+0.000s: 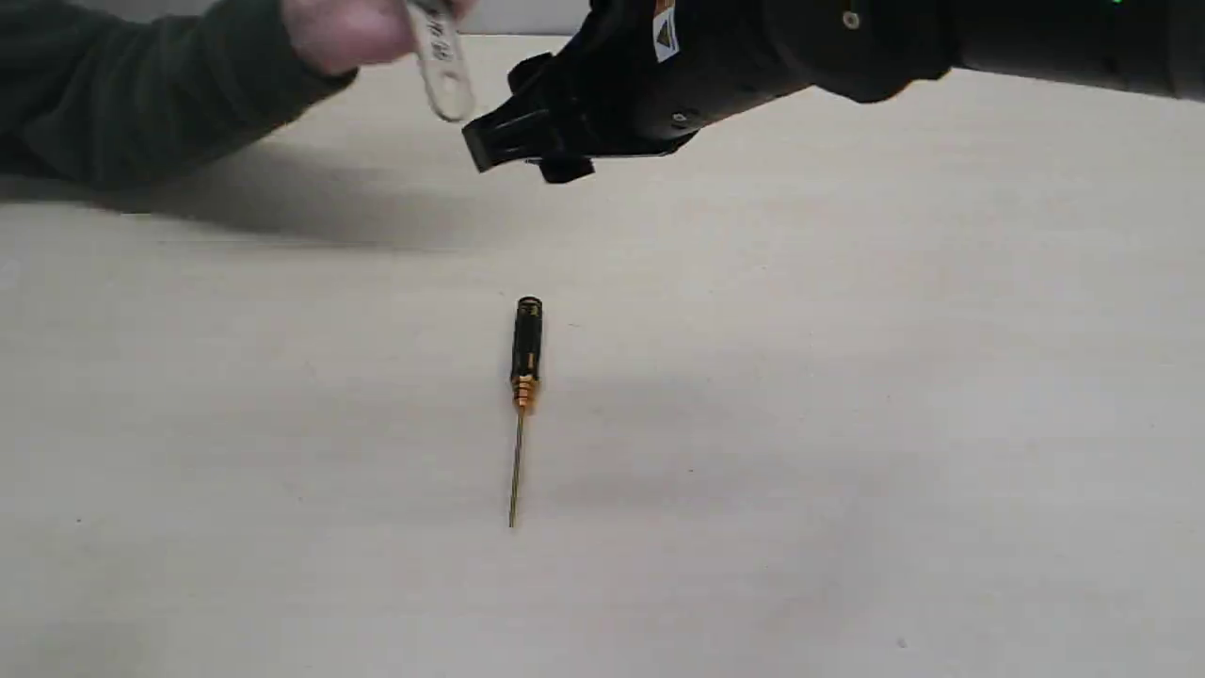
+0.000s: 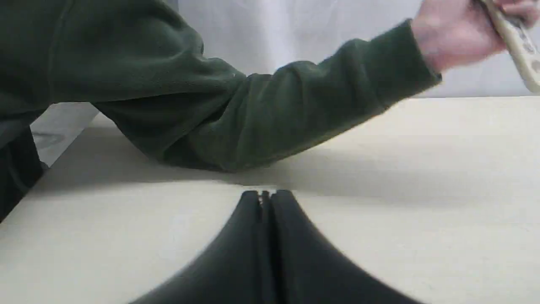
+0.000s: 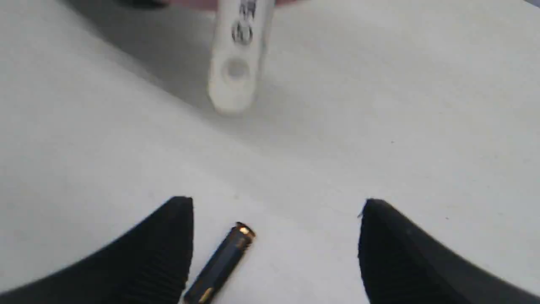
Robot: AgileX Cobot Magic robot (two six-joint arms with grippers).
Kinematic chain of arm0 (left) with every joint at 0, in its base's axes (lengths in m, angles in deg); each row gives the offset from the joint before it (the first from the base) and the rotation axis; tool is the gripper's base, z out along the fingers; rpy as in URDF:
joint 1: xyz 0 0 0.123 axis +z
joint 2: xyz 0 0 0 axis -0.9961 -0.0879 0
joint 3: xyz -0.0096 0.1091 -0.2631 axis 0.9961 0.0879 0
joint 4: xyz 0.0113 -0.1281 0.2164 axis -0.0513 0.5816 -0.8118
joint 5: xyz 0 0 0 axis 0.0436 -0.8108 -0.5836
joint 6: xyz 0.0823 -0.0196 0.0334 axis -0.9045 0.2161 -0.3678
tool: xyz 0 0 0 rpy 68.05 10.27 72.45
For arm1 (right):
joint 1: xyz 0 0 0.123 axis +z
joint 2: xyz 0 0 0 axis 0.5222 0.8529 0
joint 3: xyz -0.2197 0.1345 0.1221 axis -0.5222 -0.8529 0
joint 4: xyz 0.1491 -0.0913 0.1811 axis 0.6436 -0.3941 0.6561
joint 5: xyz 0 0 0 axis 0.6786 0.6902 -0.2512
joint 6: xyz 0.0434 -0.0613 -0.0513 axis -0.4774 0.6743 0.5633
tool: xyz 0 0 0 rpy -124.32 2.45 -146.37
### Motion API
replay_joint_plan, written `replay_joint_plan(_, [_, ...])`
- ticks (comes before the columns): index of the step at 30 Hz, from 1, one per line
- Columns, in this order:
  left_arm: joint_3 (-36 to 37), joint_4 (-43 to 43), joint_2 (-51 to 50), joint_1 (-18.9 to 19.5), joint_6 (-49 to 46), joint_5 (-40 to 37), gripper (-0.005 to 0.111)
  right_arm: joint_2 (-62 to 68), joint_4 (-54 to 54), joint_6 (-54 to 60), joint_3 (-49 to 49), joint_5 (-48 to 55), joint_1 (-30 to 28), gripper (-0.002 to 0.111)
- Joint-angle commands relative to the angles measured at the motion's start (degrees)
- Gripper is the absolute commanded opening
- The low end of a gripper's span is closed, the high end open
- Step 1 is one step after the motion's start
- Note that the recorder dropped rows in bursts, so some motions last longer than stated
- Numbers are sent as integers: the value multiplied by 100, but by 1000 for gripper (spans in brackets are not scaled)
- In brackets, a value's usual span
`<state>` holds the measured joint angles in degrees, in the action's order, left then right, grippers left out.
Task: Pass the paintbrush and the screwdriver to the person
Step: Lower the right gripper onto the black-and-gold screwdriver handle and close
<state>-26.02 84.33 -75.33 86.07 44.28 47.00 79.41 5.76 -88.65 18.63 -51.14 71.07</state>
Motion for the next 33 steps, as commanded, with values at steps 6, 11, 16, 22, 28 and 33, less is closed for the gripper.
replay_joint_plan(6, [12, -16, 14, -47, 12, 63, 0, -214, -30, 6, -335, -91, 525, 46])
replay_joint_plan(11, [12, -16, 14, -47, 12, 63, 0, 153, -12, -56, -335, -11, 525, 46])
replay_joint_plan(16, [12, -16, 14, -47, 12, 63, 0, 674, -12, -132, -227, 54, 514, 53])
replay_joint_plan(22, [12, -2, 14, -47, 12, 63, 0, 1305, 103, -132, 186, 257, 506, 54])
replay_joint_plan(28, [12, 25, 14, -47, 12, 61, 0, 1770, 311, -132, 613, 440, 492, 54])
replay_joint_plan(33, [12, 25, 14, -47, 12, 61, 0, 1963, 600, -94, 701, 451, 364, 54])
